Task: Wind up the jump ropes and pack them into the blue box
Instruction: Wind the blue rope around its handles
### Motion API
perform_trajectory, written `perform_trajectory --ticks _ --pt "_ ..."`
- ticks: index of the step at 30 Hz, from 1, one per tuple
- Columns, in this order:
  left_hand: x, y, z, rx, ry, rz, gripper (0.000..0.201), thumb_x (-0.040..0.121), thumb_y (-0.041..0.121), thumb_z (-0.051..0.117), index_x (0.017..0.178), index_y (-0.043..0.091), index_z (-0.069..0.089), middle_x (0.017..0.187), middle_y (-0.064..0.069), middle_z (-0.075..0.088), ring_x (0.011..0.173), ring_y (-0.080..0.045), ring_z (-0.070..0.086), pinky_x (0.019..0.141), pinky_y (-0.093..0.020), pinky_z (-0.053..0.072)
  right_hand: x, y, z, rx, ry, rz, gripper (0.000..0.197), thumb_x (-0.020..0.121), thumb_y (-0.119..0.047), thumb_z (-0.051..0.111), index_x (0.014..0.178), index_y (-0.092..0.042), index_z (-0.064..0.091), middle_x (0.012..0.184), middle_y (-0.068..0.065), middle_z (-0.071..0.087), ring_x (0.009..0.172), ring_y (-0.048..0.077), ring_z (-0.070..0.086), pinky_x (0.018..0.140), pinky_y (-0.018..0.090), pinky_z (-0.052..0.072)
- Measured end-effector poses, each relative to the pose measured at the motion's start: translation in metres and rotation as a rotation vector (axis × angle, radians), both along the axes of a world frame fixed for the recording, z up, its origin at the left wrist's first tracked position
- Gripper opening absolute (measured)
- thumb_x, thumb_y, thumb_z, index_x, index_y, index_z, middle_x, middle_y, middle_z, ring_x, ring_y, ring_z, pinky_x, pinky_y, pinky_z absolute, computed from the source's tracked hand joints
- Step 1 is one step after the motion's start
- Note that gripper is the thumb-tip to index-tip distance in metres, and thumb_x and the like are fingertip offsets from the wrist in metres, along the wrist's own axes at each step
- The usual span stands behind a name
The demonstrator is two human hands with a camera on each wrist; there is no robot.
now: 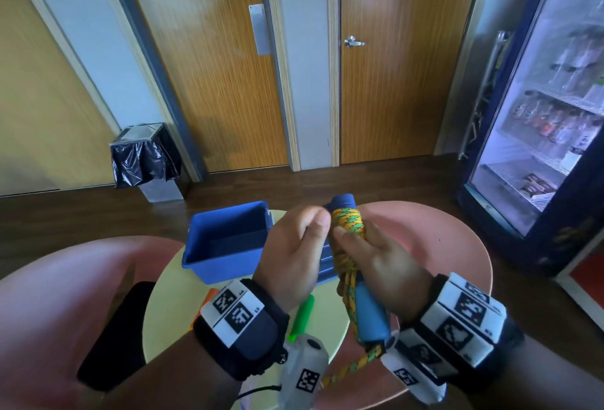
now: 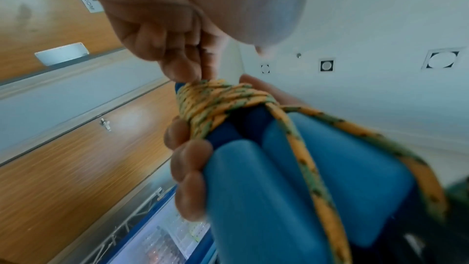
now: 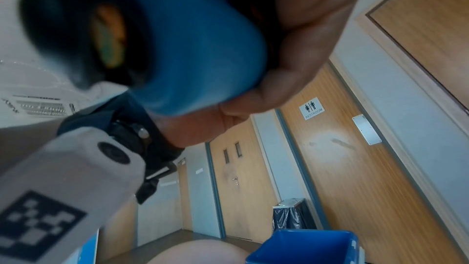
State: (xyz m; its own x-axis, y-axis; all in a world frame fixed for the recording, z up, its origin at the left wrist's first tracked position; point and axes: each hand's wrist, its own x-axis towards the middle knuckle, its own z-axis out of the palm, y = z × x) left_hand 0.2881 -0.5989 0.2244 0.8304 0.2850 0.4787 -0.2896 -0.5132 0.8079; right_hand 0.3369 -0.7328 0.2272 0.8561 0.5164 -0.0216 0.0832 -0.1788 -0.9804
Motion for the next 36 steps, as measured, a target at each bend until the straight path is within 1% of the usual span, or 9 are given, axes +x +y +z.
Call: perform_trajectory --ticks 3,7,11,17,22,27,29,32,36 --pt "0.001 -0.002 -0.004 -0.175 0.037 0.027 0.049 0.088 0.058 0.035 0.084 0.019 0.065 0.071 -0.012 0.060 0.062 -0.018 0.057 0.061 -0.038 0.047 0.004 0.001 -0.002 -0.017 0.014 0.039 0.040 0.087 -0.053 0.057 0.102 -0.016 0.059 0.083 0.005 0.068 0.081 0.024 0.067 0.087 0.053 0.053" --pt "0.004 -0.001 -0.014 -0.290 0.088 0.110 0.065 0.083 0.067 0.035 0.080 0.009 0.063 0.065 -0.025 0.057 0.059 -0.025 0.056 0.060 -0.041 0.044 0.005 0.007 -0.008 -0.068 0.008 0.094 0.034 0.090 -0.049 0.056 0.104 -0.017 0.059 0.087 0.003 0.068 0.079 0.013 0.066 0.080 0.039 0.054" --pt "0.000 0.005 -0.022 -0.159 0.070 0.181 0.062 0.088 0.065 0.032 0.073 0.008 0.052 0.068 -0.016 0.051 0.067 -0.029 0.052 0.067 -0.052 0.045 0.004 0.019 -0.012 -0.102 -0.066 0.085 0.028 0.092 -0.043 0.056 0.094 -0.016 0.056 0.072 -0.005 0.061 0.061 0.003 0.058 0.065 0.029 0.048" --pt "-0.018 0.044 -0.027 0.188 0.056 0.112 0.033 0.095 0.048 0.039 0.066 0.034 0.043 0.070 0.008 0.046 0.070 -0.015 0.052 0.068 -0.038 0.045 -0.001 0.043 -0.022 -0.090 -0.022 0.140 0.034 0.092 -0.041 0.059 0.082 -0.008 0.057 0.058 -0.004 0.057 0.055 0.012 0.056 0.060 0.032 0.049" --pt "-0.015 0.111 -0.027 0.027 0.110 0.062 0.043 0.084 0.055 0.050 0.111 0.025 0.063 0.101 0.008 0.063 0.091 -0.007 0.061 0.079 -0.020 0.047 -0.012 0.084 -0.028 0.018 0.435 0.444 0.034 0.087 -0.032 0.066 0.095 0.000 0.060 0.078 0.020 0.061 0.059 0.030 0.060 0.057 0.033 0.053" --pt "-0.010 0.174 -0.036 0.015 0.378 0.083 0.054 0.087 0.054 0.055 0.056 0.010 0.051 0.052 0.003 0.041 0.053 -0.012 0.045 0.060 -0.038 0.039 -0.015 0.134 -0.040 0.024 0.535 0.542 0.047 0.071 -0.040 0.073 0.093 0.000 0.066 0.092 0.025 0.065 0.079 0.037 0.064 0.070 0.040 0.058" --pt "-0.007 0.210 -0.043 0.015 0.408 0.206 0.059 0.091 0.050 0.056 0.052 0.012 0.033 0.051 0.001 0.028 0.048 -0.014 0.035 0.056 -0.034 0.029 -0.014 0.154 -0.049 -0.092 0.387 0.506 0.052 0.062 -0.045 0.077 0.102 -0.012 0.067 0.097 0.015 0.071 0.089 0.034 0.068 0.080 0.044 0.056" --pt "-0.006 0.255 -0.048 -0.005 0.424 0.241 0.062 0.094 0.049 0.053 0.053 0.015 0.022 0.049 0.002 0.020 0.046 -0.017 0.025 0.056 -0.033 0.023 -0.014 0.188 -0.053 -0.094 0.396 0.451 0.030 0.081 -0.032 0.074 0.105 -0.016 0.066 0.088 0.007 0.072 0.072 0.021 0.070 0.060 0.034 0.055" --pt "-0.002 0.300 -0.046 0.068 0.434 0.284 0.064 0.093 0.051 0.053 0.046 0.015 0.027 0.045 -0.002 0.022 0.047 -0.022 0.029 0.054 -0.035 0.023 -0.012 0.236 -0.061 -0.069 0.454 0.457 0.047 0.066 -0.039 0.077 0.093 -0.003 0.066 0.084 0.029 0.064 0.072 0.034 0.061 0.069 0.041 0.047"
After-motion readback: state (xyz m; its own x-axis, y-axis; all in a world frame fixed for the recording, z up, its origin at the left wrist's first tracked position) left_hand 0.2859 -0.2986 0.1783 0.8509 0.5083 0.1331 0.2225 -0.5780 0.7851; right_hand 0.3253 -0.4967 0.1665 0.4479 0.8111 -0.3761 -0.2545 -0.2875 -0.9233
